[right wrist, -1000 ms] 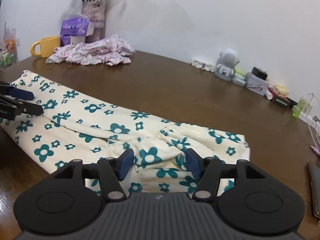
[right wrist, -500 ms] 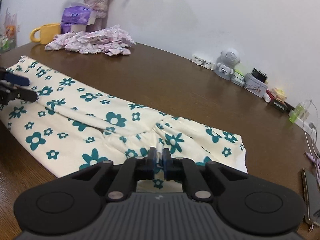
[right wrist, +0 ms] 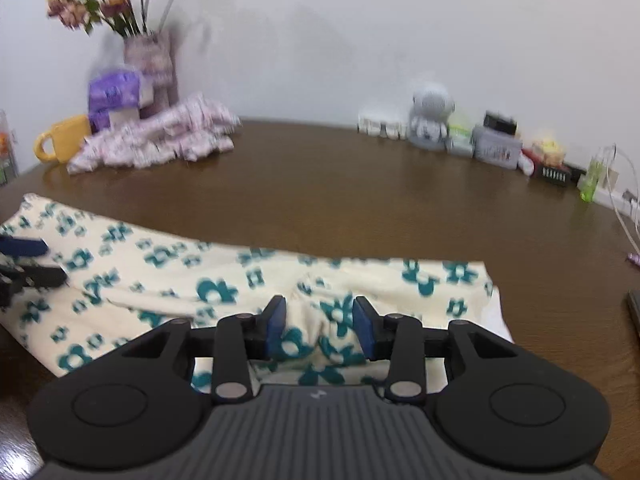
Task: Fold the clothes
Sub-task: 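Move both grippers to the dress end near the black phone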
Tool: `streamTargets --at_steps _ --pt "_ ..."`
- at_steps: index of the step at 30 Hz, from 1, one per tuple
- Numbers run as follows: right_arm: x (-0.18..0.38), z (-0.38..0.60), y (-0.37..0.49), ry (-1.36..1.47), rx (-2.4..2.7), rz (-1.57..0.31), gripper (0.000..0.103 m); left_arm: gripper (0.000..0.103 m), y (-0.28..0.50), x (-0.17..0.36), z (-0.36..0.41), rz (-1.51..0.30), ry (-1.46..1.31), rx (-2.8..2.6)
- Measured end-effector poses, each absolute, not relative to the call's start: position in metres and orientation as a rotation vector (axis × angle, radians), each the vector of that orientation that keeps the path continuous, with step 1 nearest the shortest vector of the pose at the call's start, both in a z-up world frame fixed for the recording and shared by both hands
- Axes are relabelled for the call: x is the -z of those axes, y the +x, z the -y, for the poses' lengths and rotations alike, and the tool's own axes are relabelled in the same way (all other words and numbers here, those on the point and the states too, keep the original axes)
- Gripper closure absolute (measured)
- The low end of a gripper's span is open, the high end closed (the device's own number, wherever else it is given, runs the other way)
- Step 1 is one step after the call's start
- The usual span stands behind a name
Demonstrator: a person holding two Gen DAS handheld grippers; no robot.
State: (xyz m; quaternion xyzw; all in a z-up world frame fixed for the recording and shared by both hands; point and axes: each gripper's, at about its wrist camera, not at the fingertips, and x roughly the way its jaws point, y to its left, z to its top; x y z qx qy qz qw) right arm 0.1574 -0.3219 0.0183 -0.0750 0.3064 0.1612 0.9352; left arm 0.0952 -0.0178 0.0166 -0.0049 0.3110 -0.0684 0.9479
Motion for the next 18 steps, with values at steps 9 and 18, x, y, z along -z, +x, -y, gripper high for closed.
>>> streamTargets --at_steps 9,18 --pt "-0.036 0.35 0.131 -0.004 -0.31 -0.585 0.055 0.039 0.094 -0.026 0.021 -0.641 -0.026 0.149" --pt "-0.04 0.382 0.103 0.052 -0.208 -0.565 0.05 0.041 0.1 -0.047 0.075 -0.605 0.029 0.321"
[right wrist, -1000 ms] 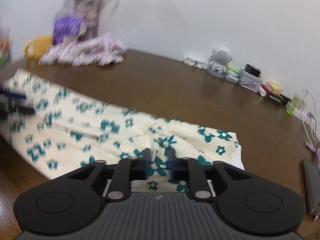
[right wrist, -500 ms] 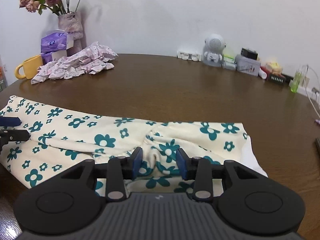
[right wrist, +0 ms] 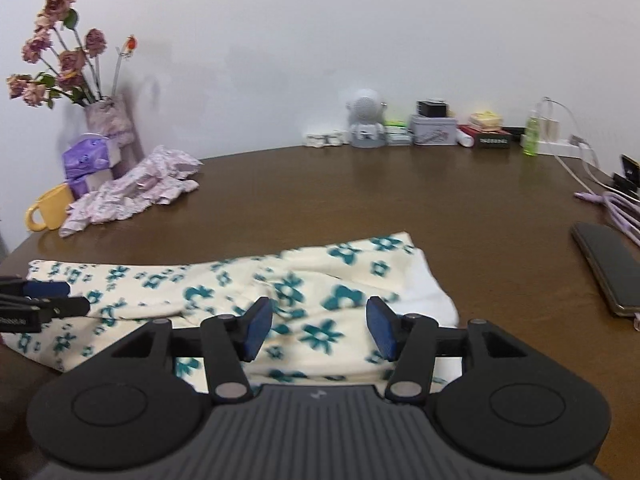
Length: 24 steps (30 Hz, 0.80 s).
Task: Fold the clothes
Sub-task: 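Move both grippers to the dress end near the black phone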
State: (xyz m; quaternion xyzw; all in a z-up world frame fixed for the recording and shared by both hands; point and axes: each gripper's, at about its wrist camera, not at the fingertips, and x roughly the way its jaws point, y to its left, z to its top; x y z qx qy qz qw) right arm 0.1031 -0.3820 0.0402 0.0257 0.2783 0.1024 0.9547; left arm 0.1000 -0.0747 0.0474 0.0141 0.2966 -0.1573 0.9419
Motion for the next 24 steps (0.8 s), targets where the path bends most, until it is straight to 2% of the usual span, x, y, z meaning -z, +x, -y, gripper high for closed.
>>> streamTargets --at_steps 6,17,19,21,24 --pt "-0.029 0.388 0.104 0.048 -0.183 -0.598 0.05 0.047 0.109 -0.054 0.114 -0.601 0.059 0.421" --pt "-0.02 0.417 0.075 -0.024 -0.16 -0.65 0.05 0.048 0.124 -0.042 0.149 -0.675 0.051 0.501" --pt "-0.016 0.42 0.077 -0.03 -0.168 -0.663 0.053 0.049 0.123 -0.04 0.155 -0.683 0.058 0.516" --pt "-0.013 0.421 0.082 -0.046 -0.182 -0.669 0.08 0.049 0.12 -0.039 0.16 -0.682 0.068 0.529" --pt "-0.01 0.421 0.092 -0.073 -0.202 -0.663 0.096 0.049 0.118 -0.038 0.167 -0.682 0.09 0.523"
